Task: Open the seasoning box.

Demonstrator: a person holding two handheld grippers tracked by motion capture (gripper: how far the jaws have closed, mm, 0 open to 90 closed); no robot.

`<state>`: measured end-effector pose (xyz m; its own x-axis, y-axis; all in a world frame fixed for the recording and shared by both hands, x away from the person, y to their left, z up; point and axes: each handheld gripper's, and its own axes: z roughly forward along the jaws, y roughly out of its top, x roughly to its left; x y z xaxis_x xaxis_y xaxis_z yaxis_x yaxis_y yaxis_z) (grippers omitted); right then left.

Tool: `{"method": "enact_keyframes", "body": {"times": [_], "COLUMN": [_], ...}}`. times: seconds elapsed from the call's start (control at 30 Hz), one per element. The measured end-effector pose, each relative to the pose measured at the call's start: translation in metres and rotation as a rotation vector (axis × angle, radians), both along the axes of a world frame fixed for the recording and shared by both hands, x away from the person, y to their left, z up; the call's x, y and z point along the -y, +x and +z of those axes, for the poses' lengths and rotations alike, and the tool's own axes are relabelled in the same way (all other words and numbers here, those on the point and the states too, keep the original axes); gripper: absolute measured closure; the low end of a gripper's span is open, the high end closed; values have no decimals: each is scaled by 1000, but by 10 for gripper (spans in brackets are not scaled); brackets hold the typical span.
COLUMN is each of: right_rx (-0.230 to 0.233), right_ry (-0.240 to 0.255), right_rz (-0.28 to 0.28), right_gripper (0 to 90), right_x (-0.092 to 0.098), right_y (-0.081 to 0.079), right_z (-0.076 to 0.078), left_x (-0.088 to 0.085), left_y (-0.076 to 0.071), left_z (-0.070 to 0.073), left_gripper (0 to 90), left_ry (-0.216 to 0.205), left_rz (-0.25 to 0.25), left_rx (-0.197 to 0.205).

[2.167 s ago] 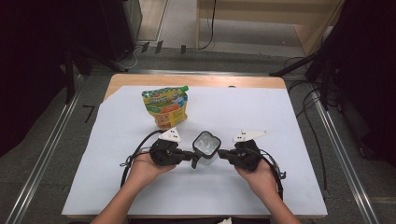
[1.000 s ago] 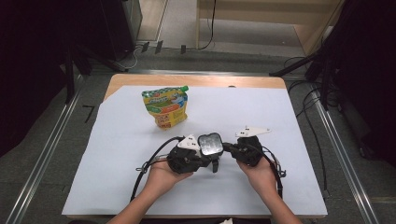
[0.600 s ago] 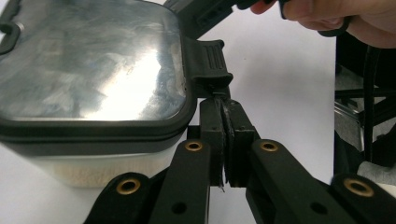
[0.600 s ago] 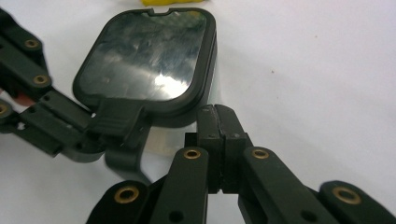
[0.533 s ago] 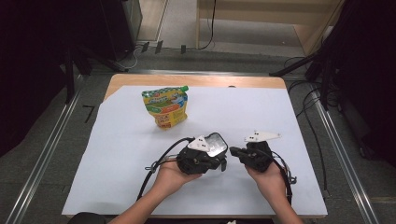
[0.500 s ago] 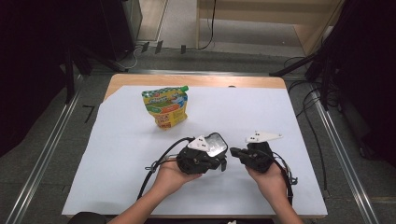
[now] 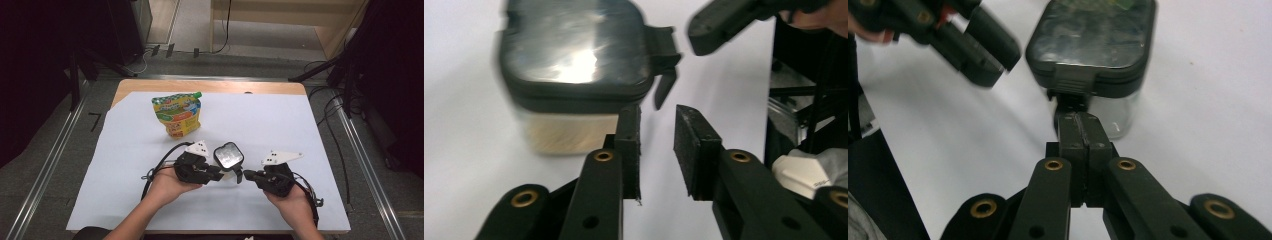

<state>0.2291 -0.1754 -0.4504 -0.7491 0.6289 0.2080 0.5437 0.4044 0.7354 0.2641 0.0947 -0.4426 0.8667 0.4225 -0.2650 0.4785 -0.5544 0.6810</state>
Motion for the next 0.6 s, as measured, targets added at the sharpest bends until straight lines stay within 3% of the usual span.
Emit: {"method": "enact_keyframes", "body": {"times": [0.2,0.37,0.6], "right_rx": [-23,-38,-48], "right_ry": [-2,-17,-48], "right_rz": [54,90,92], "right_gripper": [900,900,900], "right_x": [-15,-28,-40], "right_y": [-1,0,3], "right_z": [-6,-14,-24], "left_x": [-17,-25,-29], "left_y": [5,8,9], "left_z": [4,3,0], "left_gripper": [667,556,476], "left_ry": [-2,2,10], "left_rz": [37,53,66], "left_rx": [5,17,25]}}
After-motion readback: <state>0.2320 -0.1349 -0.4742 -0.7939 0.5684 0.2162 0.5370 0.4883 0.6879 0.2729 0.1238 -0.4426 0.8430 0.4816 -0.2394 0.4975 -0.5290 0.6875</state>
